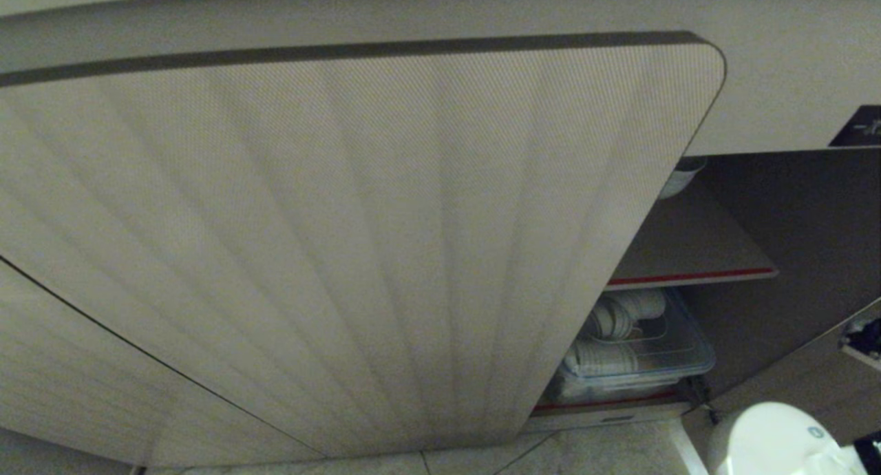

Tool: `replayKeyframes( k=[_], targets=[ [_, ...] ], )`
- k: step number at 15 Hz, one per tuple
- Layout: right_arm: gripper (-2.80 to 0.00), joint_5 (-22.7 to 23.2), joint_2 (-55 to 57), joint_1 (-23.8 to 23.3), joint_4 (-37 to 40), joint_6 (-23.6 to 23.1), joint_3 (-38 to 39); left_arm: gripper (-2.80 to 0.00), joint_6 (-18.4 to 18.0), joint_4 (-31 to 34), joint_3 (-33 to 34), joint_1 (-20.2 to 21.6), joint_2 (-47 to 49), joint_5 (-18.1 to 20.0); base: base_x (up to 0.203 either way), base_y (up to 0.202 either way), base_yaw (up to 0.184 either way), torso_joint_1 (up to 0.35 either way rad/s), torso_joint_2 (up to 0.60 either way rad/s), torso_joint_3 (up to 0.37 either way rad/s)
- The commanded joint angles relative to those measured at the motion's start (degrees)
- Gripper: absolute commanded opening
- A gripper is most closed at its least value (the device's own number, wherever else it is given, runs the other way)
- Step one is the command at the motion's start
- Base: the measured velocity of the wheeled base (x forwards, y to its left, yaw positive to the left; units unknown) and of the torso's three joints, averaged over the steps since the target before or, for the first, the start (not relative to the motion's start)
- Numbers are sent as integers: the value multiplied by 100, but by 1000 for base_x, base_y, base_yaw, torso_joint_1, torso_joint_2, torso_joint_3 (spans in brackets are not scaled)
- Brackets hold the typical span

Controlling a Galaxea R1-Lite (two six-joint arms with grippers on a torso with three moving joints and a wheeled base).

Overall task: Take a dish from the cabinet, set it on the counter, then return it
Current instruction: Place it on the table

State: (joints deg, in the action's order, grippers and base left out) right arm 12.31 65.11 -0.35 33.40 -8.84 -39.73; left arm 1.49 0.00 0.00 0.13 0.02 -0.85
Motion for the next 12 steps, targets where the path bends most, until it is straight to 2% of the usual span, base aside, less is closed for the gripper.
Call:
replayKeyframes(
  k=[1, 8, 12],
  targets=[
    [-280, 8, -323, 0, 25, -98, 196, -280, 1, 0, 0, 4, -2, -3, 0, 0, 0, 0, 0, 0],
    [-280, 34, -941, 140, -9, -387, 714, -280, 1, 0, 0, 4, -2, -3, 0, 0, 0, 0, 0, 0],
    [-280, 35, -1072, 141, -9, -390, 958, -280, 1, 0, 0, 4, -2, -3, 0, 0, 0, 0, 0, 0]
  ],
)
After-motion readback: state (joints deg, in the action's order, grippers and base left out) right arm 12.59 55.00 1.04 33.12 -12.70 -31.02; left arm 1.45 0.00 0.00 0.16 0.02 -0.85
